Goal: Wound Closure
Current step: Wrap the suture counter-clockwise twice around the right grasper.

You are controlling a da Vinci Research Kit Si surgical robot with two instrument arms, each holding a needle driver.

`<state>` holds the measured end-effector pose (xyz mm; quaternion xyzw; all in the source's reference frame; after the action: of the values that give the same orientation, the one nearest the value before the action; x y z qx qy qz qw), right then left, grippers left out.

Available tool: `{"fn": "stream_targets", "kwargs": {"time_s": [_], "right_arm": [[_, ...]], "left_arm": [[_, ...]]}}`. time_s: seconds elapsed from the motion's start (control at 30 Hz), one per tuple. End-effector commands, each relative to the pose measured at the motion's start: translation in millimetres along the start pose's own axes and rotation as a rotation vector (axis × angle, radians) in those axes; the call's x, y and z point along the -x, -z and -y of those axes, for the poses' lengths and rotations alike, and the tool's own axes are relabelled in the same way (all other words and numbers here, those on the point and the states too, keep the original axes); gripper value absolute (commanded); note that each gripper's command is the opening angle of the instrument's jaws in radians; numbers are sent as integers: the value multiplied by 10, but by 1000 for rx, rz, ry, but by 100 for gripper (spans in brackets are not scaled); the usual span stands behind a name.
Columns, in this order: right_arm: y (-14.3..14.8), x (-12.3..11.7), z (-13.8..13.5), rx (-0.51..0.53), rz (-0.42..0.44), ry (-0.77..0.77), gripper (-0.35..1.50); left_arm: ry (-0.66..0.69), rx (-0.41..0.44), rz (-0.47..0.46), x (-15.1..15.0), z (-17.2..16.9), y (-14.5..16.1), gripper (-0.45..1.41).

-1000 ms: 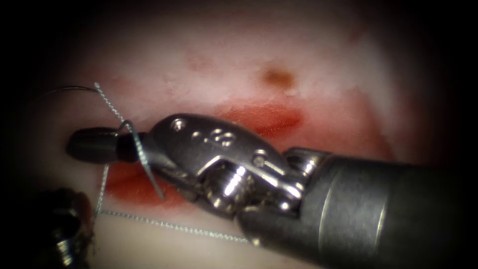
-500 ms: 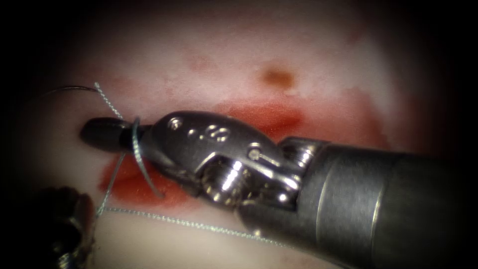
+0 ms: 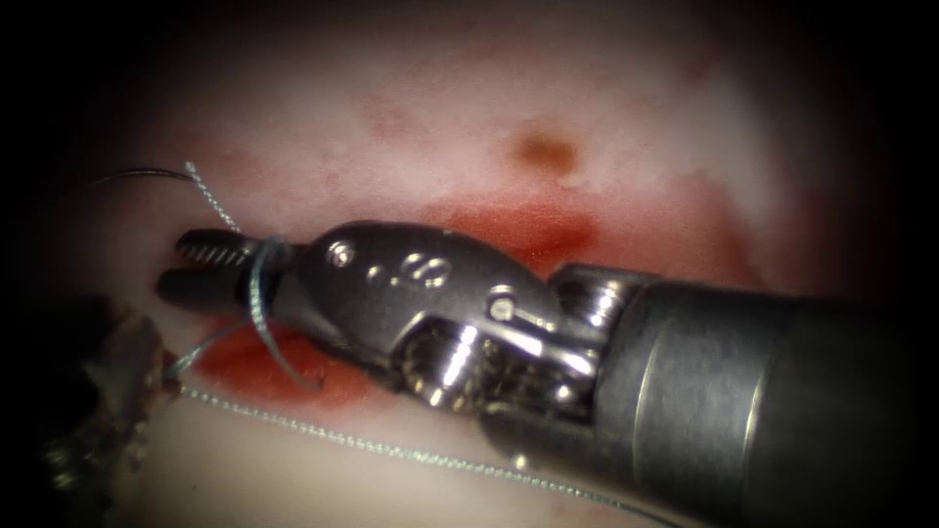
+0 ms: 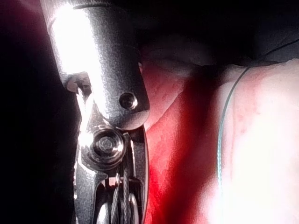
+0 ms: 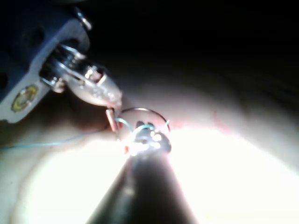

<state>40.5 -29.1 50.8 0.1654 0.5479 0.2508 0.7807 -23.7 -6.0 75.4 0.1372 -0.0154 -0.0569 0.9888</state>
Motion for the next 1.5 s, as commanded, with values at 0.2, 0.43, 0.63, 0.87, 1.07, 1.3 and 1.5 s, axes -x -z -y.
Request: {"fn": "stream_targets", "kwargs": {"time_s": [0.2,0.43,0.63,0.87,1.07,1.3,1.5], "right_arm": [[-7,-10,0,-5,18,11,41],[-5,-9,4,-42,100,45,0],[-7,-3,14,-133,135,55,-18],[-3,0,17,-192,142,72,-15],[-3,6,19,-292,151,46,-26],[-4,24,15,-446,85,11,-13],[-2,50,8,-475,21,-51,49]], "left_arm": [[-21,41,27,3,-19,16,-45],[-48,130,-24,-3,-30,16,-45],[-106,190,-67,0,-42,7,-45],[-115,203,-90,3,-44,-11,-45],[-130,167,-82,8,-40,-22,-45],[-115,64,21,7,-37,-26,-45],[-83,-47,139,2,-34,-34,-45]]}}
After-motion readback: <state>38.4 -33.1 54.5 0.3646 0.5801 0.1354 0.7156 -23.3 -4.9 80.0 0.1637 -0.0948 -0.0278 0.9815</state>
